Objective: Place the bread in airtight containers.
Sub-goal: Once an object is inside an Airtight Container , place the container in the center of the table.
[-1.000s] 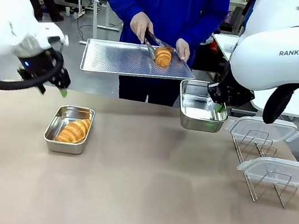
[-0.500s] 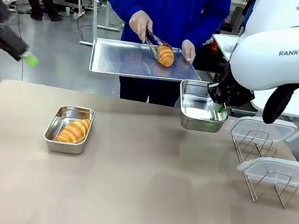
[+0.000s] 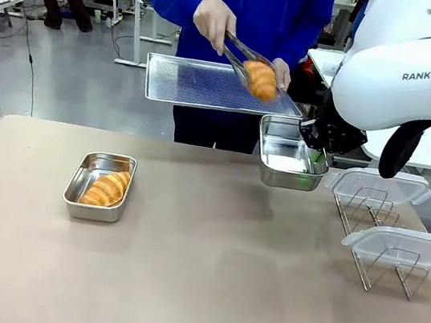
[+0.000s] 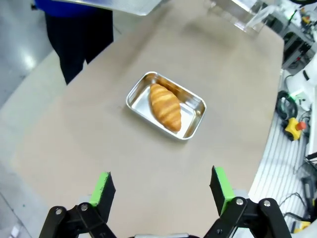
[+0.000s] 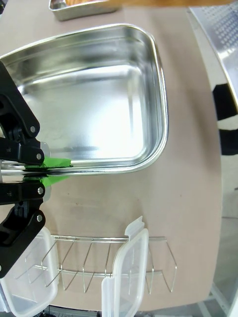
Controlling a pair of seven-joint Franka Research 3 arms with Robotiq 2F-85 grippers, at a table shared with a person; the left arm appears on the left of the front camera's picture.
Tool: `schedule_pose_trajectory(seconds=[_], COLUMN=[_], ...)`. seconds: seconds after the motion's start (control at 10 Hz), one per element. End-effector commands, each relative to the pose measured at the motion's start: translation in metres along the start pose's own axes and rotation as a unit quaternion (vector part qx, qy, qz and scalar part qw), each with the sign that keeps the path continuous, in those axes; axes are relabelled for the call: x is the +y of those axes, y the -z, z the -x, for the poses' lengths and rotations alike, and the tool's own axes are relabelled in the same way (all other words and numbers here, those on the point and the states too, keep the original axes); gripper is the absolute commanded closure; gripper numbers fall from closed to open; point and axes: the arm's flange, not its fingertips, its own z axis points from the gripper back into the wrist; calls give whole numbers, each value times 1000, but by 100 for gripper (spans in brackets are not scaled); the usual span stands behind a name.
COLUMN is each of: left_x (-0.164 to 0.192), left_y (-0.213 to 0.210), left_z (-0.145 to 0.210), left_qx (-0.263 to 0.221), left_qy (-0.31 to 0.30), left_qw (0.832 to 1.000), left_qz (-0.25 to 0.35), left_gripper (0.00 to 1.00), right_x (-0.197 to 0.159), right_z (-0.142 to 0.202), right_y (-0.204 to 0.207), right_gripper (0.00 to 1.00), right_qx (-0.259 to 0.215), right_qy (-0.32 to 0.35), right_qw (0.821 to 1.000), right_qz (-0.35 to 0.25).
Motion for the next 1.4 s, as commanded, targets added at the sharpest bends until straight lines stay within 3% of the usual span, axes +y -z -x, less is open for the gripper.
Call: schedule_pose_trajectory(seconds=[0.0, 0.1, 0.2, 0.3, 1.3], left_x=[0, 2, -1, 1, 1], left_y=[11, 6, 4, 3, 3], left_z=[9, 15, 14, 7, 7], left_qx=[-47, -62, -80, -33, -33], left_qy=[32, 42, 2, 24, 24], left_qw=[998, 997, 997, 999, 999], left_qz=[-3, -3, 8, -2, -2], left_gripper=[0, 0, 0, 0, 0], right_x=[1, 1, 1, 1, 1], right_z=[0, 0, 0, 0, 0], right_y=[-3, -3, -3, -3, -3], right_gripper=[100, 100, 100, 100, 100], right_qx=[-6, -6, -6, -6, -6], right_qy=[2, 2, 2, 2, 2], right_qw=[1000, 1000, 1000, 1000, 1000], right_qz=[2, 2, 2, 2, 2])
